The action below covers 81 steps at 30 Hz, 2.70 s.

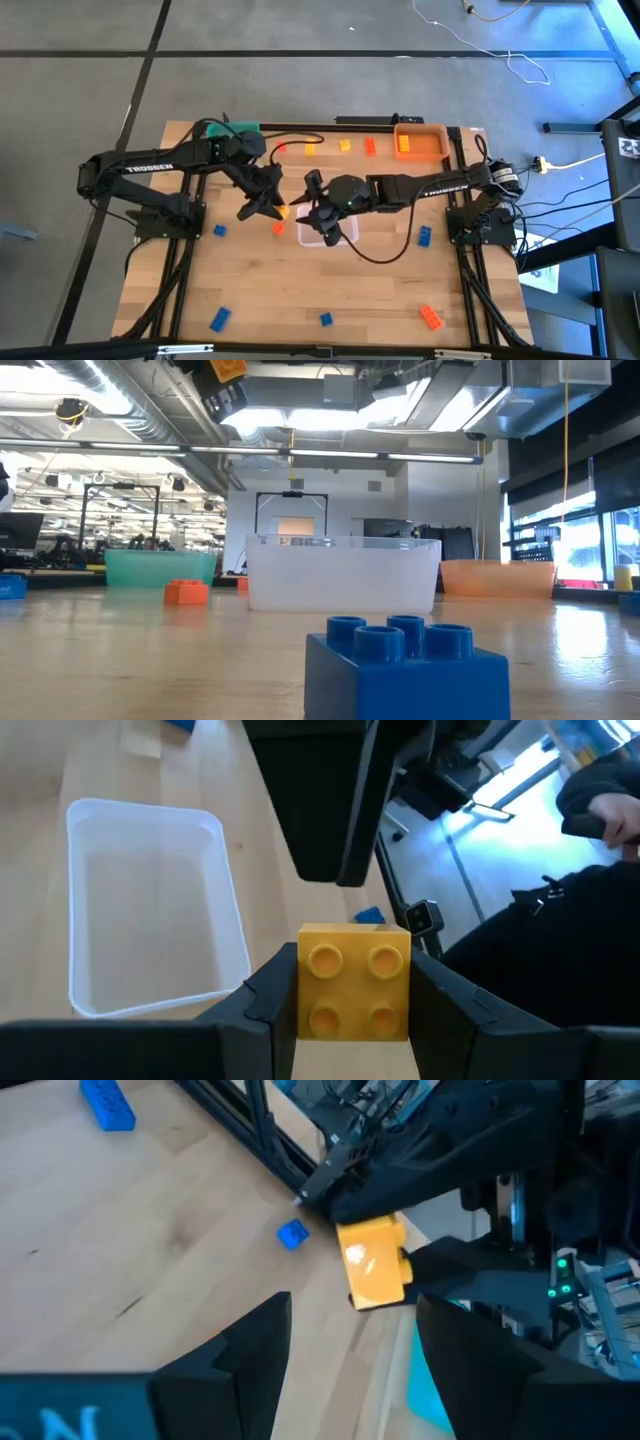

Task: Sort & place blocks by color
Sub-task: Put the bottom left yellow game piece into the orange bin

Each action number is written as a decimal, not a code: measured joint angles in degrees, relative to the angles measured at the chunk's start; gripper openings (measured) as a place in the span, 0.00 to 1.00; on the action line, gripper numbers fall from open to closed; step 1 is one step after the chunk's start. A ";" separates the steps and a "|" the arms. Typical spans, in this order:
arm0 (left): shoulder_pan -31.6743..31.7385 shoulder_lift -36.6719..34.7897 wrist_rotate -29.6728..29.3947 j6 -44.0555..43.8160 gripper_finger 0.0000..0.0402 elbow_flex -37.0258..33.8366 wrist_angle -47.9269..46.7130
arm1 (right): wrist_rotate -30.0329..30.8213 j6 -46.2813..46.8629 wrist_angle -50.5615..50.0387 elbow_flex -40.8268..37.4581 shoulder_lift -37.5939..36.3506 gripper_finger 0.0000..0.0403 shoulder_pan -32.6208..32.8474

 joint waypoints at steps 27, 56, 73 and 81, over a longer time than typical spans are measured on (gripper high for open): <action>-1.86 6.22 2.36 -2.54 0.33 -0.07 10.58 | -2.31 -0.01 2.02 0.09 2.21 0.54 -0.06; -1.74 5.75 -1.50 2.36 0.47 -0.07 10.92 | -2.03 1.24 1.52 0.02 2.73 0.23 -0.10; 5.46 -1.90 -20.13 14.06 0.48 0.02 2.34 | 6.27 11.64 -6.23 -0.02 1.68 0.23 0.48; 6.02 -4.41 -28.70 17.41 0.48 0.00 -1.65 | 18.27 30.21 -15.11 -0.02 -1.50 0.23 -2.30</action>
